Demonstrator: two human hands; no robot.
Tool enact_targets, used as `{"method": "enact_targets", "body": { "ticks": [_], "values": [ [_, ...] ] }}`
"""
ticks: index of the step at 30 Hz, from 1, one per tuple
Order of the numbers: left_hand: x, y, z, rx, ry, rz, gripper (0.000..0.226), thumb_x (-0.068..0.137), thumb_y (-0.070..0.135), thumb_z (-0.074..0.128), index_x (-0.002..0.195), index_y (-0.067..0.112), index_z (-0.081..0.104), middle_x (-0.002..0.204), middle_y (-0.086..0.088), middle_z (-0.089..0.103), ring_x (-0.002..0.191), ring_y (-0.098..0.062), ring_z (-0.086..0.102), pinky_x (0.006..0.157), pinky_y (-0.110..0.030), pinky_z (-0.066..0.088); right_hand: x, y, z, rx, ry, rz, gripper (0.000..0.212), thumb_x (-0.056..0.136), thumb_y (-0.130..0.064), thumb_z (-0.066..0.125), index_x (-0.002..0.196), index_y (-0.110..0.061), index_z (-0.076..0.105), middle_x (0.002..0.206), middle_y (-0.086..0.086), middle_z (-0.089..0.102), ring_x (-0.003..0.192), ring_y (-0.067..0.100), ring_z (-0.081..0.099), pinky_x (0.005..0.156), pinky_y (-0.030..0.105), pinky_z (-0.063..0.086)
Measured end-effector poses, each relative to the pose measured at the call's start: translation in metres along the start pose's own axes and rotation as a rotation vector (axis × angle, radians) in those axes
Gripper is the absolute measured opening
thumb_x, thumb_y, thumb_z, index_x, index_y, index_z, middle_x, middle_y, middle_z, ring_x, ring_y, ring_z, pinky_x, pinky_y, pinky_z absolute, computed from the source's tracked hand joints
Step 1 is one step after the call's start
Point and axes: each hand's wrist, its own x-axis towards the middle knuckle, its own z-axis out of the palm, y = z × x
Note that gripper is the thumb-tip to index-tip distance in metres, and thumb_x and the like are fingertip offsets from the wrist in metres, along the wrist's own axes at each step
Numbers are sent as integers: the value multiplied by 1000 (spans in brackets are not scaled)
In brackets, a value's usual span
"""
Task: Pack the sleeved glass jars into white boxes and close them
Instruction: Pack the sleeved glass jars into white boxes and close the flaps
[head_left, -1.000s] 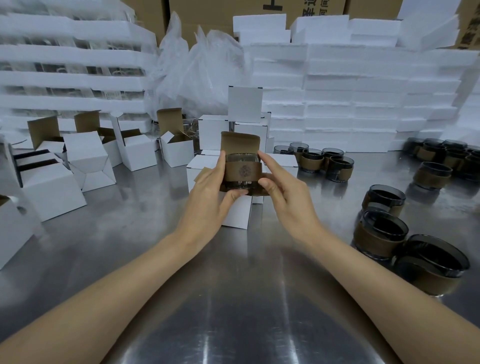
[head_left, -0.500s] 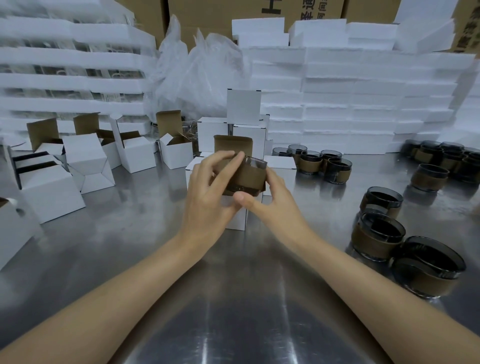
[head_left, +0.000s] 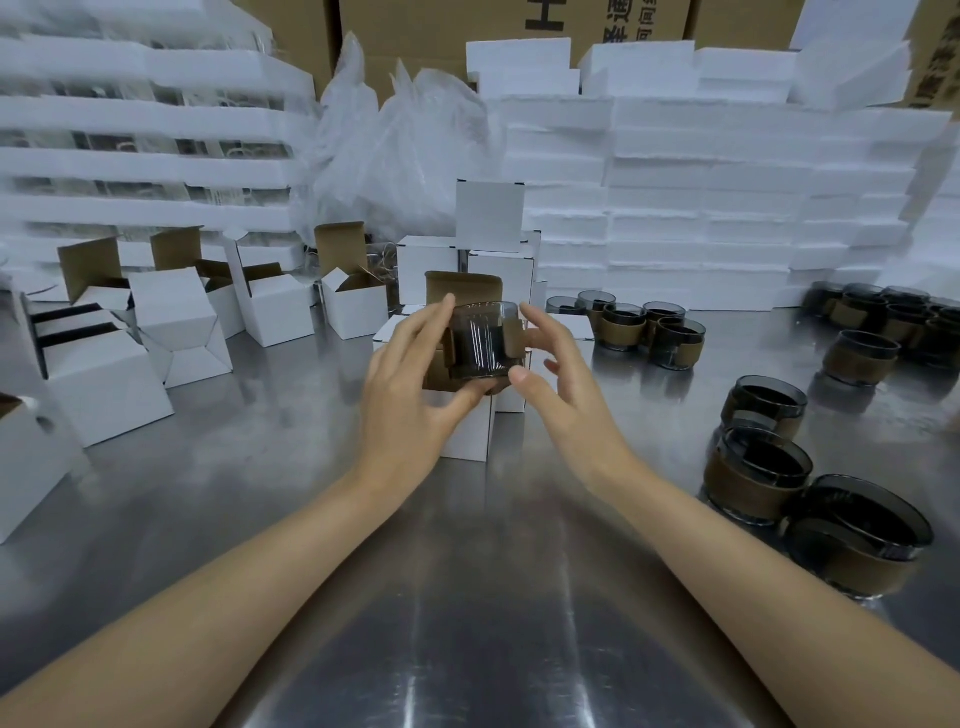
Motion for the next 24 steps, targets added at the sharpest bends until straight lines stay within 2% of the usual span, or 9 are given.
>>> {"method": "enact_targets", "body": {
  "ticks": [3, 5, 7, 11, 14, 17, 20, 22, 24],
  "values": [
    [-1, 0, -1, 56, 5, 53, 71, 82, 37, 69, 144, 16, 42, 135, 0, 48, 124, -21, 48, 100, -46, 45, 0, 0, 0, -56, -10, 20, 67, 79, -59, 57, 140, -46, 34, 136, -20, 45, 131, -2, 36, 110, 26, 28],
    [-2, 2, 0, 114, 26, 105, 68, 80, 29, 71, 141, 13, 45, 134, 5, 48, 122, -17, 46, 104, -35, 41, -1, 0, 3, -61, -1, 74, 73, 71, -66, 62, 136, -52, 34, 137, -17, 45, 133, 0, 35, 113, 38, 31],
    [-3, 4, 0, 116, 14, 108, 68, 81, 22, 73, 141, 11, 44, 138, 6, 46, 123, -16, 43, 105, -30, 39, -1, 0, 5, -54, 19, 97, 78, 67, -65, 67, 136, -48, 35, 138, -14, 47, 132, 1, 37, 113, 42, 33],
    [-3, 9, -1, -8, -30, -69, 77, 80, 16, 76, 146, 13, 37, 138, 5, 47, 126, -19, 47, 105, -40, 42, -1, -1, 4, -16, 77, 66, 74, 71, -50, 77, 135, -35, 42, 128, -16, 57, 123, -5, 46, 109, 41, 39],
    [-2, 9, -1, -4, -54, -116, 74, 80, 20, 77, 145, 12, 41, 125, 17, 48, 118, -21, 52, 102, -45, 43, -1, 0, 3, -14, 104, 57, 73, 68, -48, 79, 130, -34, 44, 121, -19, 61, 121, -7, 48, 109, 38, 38],
    [-1, 7, -2, 35, -89, -166, 68, 81, 38, 72, 141, 17, 47, 115, 7, 62, 109, -19, 52, 100, -43, 39, -2, 1, 4, 38, 99, 53, 66, 65, -53, 75, 119, -31, 44, 111, -21, 66, 117, -6, 51, 107, 36, 39],
    [-2, 9, -1, 7, -55, -189, 76, 78, 53, 69, 142, 20, 45, 115, 4, 62, 108, -18, 53, 99, -43, 41, 0, 3, 2, 74, 67, 59, 51, 70, -58, 66, 111, -32, 48, 110, -19, 66, 117, -2, 54, 105, 35, 41],
    [-1, 10, -1, -26, -26, -161, 77, 78, 47, 73, 143, 19, 43, 121, 6, 59, 110, -18, 56, 99, -45, 43, 1, 5, 0, 42, 54, 60, 40, 76, -61, 56, 109, -38, 55, 115, -16, 63, 120, -2, 50, 105, 27, 39],
    [0, 9, -1, -51, -17, -98, 71, 80, 34, 71, 142, 17, 43, 130, 5, 53, 115, -20, 56, 98, -48, 45, 2, 5, -1, -24, 39, 45, 35, 85, -60, 46, 109, -39, 60, 119, -19, 59, 125, -1, 42, 102, 11, 30]
  ]
}}
